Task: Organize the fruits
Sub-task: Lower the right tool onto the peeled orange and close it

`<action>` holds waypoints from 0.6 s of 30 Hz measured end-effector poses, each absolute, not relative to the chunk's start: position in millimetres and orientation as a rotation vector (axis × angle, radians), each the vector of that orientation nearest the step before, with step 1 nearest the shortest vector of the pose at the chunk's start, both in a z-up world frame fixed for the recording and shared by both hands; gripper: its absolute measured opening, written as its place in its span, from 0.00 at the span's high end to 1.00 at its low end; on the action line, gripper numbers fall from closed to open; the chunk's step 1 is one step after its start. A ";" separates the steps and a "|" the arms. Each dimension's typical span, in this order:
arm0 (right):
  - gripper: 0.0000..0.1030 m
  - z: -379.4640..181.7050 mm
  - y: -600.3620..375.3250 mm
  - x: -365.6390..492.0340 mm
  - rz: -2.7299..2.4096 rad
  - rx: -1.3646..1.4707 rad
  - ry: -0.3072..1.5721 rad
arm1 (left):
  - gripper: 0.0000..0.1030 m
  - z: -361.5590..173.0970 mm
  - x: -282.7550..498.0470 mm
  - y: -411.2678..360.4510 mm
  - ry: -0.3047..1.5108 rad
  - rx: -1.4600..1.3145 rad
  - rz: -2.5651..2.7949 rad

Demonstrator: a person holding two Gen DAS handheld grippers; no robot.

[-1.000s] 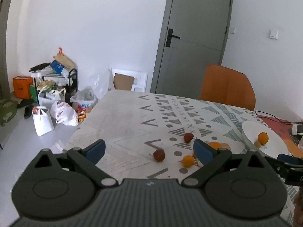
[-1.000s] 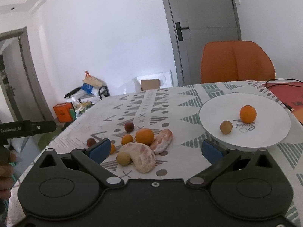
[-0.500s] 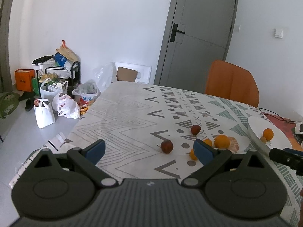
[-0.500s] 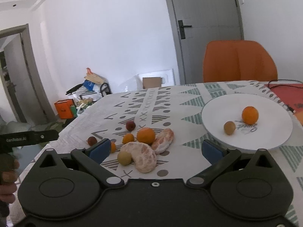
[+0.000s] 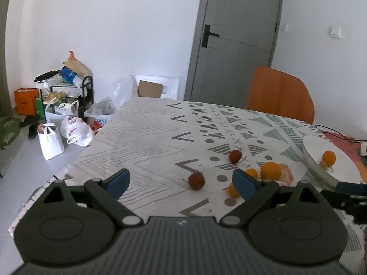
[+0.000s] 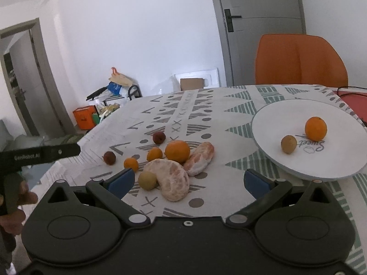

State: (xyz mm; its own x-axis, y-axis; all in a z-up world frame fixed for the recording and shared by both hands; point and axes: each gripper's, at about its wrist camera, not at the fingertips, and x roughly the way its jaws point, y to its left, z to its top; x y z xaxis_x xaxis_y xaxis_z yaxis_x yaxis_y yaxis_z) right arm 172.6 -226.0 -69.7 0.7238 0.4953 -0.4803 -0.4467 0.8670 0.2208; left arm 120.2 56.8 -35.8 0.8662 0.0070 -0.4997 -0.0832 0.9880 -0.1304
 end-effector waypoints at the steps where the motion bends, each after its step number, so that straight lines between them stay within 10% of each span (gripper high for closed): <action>1: 0.06 -71.6 -224.8 174.7 0.524 0.087 0.561 | 0.10 -36.3 121.8 55.1 0.521 -0.149 0.041; 18: 0.47 -97.3 -191.3 205.1 0.627 0.027 0.638 | 0.27 -50.8 134.3 50.9 0.561 -0.148 0.019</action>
